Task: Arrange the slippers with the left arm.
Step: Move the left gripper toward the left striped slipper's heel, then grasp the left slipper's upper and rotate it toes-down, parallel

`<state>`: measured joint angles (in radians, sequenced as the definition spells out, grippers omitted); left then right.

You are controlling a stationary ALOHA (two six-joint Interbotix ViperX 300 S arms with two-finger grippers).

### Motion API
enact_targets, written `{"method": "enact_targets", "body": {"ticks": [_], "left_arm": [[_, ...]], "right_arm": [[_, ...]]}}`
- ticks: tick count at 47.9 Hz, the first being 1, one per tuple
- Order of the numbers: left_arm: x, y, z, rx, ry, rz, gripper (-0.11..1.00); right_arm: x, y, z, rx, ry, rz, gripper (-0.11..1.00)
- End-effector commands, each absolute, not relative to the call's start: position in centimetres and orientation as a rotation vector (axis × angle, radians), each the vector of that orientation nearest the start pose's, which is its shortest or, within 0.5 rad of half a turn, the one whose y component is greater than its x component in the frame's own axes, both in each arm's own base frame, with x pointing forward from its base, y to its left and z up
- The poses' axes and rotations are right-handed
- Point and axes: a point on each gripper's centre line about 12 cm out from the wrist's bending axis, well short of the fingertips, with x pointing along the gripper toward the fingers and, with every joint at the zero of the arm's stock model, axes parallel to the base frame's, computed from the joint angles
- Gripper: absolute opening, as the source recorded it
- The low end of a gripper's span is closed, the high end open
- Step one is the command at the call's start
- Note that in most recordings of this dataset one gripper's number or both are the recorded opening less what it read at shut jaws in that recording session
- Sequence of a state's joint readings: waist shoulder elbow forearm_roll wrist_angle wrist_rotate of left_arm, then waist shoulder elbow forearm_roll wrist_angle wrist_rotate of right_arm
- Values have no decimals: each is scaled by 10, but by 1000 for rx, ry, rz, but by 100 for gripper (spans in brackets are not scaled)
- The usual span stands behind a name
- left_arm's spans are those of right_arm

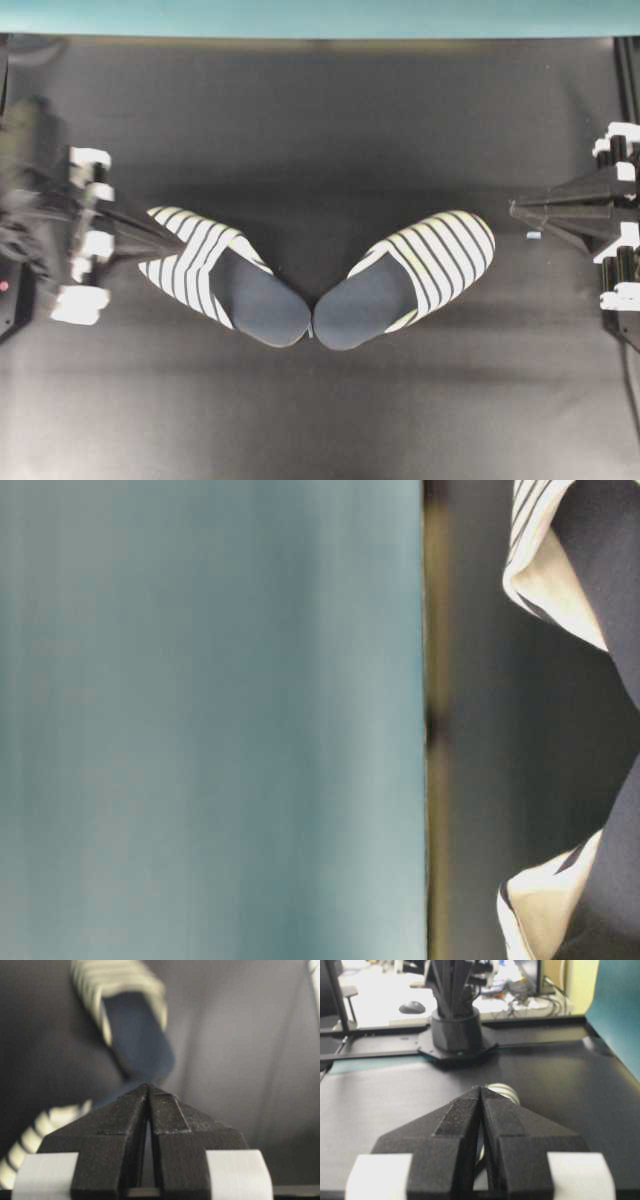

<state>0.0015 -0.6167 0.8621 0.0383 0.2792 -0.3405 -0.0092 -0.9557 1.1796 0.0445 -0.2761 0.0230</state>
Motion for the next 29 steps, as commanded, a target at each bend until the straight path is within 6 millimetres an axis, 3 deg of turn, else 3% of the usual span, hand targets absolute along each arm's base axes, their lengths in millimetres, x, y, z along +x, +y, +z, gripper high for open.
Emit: {"method": "enact_targets", "body": {"ticks": [1,11,15,19,29], "left_arm": [[285,5,279,-340,610,135,0],[313,18,258,-552,870,334,1],[320,26,255,-597,935,406,9],[322,32,250,-611,982,445,24],[329,33,212,-635,1103,510,82]], "right_arm": [[202,-4,295,75,-67,-24,0],[202,-4,294,78,-62,-23,0],[203,-4,294,76,-60,-21,0],[203,-4,293,78,-57,-22,0],[203,-4,293,77,-57,-21,0]]}}
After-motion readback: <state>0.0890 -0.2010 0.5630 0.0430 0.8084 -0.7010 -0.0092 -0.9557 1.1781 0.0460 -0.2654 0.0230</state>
